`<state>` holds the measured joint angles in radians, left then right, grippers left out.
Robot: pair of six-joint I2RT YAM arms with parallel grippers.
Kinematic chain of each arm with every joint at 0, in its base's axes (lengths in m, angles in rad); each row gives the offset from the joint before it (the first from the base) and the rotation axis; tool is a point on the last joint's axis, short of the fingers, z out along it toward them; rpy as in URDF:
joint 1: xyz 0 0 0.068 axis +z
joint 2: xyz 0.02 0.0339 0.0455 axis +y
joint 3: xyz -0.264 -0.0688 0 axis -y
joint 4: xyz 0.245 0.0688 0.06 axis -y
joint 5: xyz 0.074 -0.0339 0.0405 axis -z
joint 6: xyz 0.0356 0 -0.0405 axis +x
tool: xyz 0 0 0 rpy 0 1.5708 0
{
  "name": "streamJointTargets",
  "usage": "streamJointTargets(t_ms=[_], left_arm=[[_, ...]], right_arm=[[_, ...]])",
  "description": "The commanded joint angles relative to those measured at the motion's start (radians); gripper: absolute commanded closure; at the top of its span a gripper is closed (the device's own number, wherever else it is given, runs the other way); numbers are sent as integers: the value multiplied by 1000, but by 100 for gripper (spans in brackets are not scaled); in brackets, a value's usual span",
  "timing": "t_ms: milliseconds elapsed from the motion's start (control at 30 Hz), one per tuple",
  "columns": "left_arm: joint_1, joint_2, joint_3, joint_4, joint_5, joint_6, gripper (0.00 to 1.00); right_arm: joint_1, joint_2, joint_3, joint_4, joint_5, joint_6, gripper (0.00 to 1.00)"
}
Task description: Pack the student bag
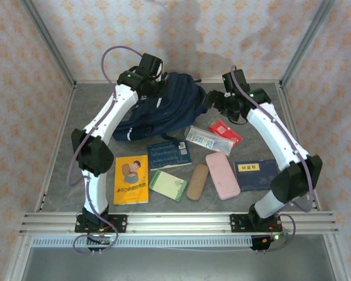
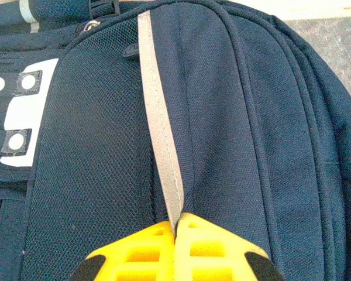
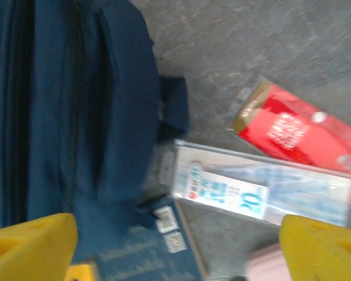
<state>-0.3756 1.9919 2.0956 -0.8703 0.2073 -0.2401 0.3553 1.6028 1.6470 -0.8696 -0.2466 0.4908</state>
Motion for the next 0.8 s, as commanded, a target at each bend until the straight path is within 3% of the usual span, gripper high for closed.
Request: streamJointTargets(t_ms=[0, 167, 367, 467, 567, 700, 767], left_arm=[[-20, -121, -32, 16, 52, 89, 100], [-32, -180, -100, 14, 108, 134, 100], [-38, -230, -142, 9, 147, 191, 100], [-37, -236, -149, 10, 168, 213, 100], [-37, -222, -151, 10, 196, 217, 100], [-37, -204, -154, 14, 202, 199, 100], [-38, -198, -151, 20, 194, 184, 100]], right_arm=[[-26, 77, 67, 90, -132, 77, 5], [-60, 202, 123, 175, -249, 127, 1], [-68, 371, 260, 83, -306, 21, 0], [-63, 422, 257, 100, -396, 35, 8], [-55, 412, 167, 237, -494, 121, 29], [-48, 365, 86, 348, -498, 214, 83], [-50, 338, 48, 417, -493, 279, 98]])
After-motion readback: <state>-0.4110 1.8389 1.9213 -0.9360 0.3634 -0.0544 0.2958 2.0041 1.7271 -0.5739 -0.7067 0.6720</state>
